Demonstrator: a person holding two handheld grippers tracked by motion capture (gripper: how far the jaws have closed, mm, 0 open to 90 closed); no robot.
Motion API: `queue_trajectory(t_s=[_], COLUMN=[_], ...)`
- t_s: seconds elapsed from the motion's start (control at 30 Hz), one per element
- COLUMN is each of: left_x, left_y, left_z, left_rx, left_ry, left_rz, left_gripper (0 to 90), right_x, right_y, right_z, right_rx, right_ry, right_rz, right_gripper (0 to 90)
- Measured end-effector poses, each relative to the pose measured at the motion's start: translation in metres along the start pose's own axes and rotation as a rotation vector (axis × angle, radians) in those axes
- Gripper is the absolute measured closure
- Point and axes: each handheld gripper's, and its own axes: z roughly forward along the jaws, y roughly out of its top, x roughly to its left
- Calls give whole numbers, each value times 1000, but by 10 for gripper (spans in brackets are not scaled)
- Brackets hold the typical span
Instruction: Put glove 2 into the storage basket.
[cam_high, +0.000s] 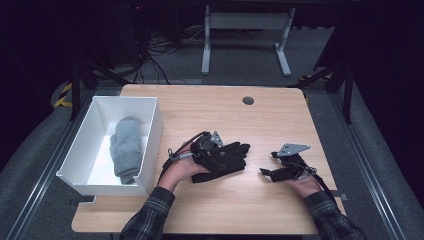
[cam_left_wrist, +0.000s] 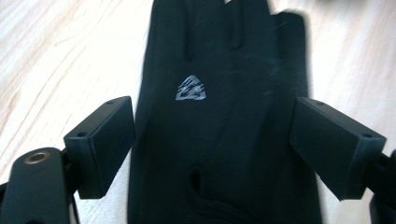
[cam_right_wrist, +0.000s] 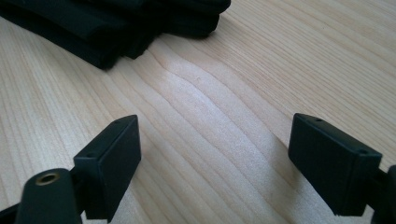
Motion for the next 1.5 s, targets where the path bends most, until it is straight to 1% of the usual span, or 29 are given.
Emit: queue_trajectory(t_s=[0.07, 0.13, 0.17, 0.2, 0.33, 0.43, 0.47, 0.6, 0.7, 0.77, 0.87, 0.97, 1.0, 1.03, 1.1, 1.13, 1.2, 1.33, 1.37, 1.4, 1.43, 1.47, 1.5], left_x=[2, 3, 5, 6, 9, 9, 9, 7, 5, 3, 2, 2, 2, 2, 2, 1, 1, 0, 0, 0, 0, 1, 1], left_y=[-2, -3, -5, -7, -11, -12, -13, -13, -14, -14, -15, -15, -14, -14, -13, -12, -10, -4, -3, -3, 0, 2, 4], left_z=[4, 6, 8, 9, 13, 13, 13, 12, 10, 9, 9, 8, 8, 7, 6, 5, 2, -9, -13, -13, -20, -25, -29], left_rx=[26, 23, 21, 21, 21, 17, 15, 16, 16, 20, 16, 19, 20, 25, 29, 29, 33, 17, 16, 16, 10, 12, 6], left_ry=[-1, -10, -25, -32, -68, -75, -83, -87, -103, -119, -134, -140, -147, -153, -149, -145, -141, -109, -98, -98, -82, -73, -59], left_rz=[-3, -3, -15, -21, -29, -27, -19, -2, 6, 11, 3, -5, -41, -58, -74, -92, -103, -139, -142, -142, -160, -157, -166], left_gripper=[158, 158, 159, 160, 188, 226, 244, 312, 420, 523, 608, 662, 662, 678, 686, 687, 687, 687, 686, 687, 686, 686, 686], right_x=[0, 0, 0, 0, 0, 0, 0, 0, 0, 0, 0, 0, 0, 0, 0, 0, 0, 0, 0, 0, 0, 0, 0], right_y=[0, 0, 0, 0, 0, 0, 0, 0, 0, 0, 0, 0, 0, 0, 0, 0, 0, 0, 0, 0, 0, 0, 0], right_z=[0, 0, 0, 0, 0, 0, 0, 0, 0, 0, 0, 0, 0, 0, 0, 0, 0, 0, 0, 0, 0, 0, 0], right_rx=[0, 0, 0, 0, 0, 0, 0, 0, 0, 0, 0, 0, -1, 0, -1, -1, -1, -1, -1, -1, -1, -1, -1], right_ry=[0, 0, 0, 0, 0, 0, 0, 0, 0, 0, -1, -1, -1, -1, -2, -2, -1, -1, -1, -1, -1, -1, 0], right_rz=[0, 0, 0, 0, 0, 0, 0, 0, 0, 0, 1, 1, 1, 1, 1, 1, 1, 2, 2, 2, 2, 2, 2], right_gripper=[177, 177, 178, 178, 178, 178, 178, 178, 178, 178, 178, 178, 178, 178, 178, 178, 178, 178, 178, 178, 178, 178, 179])
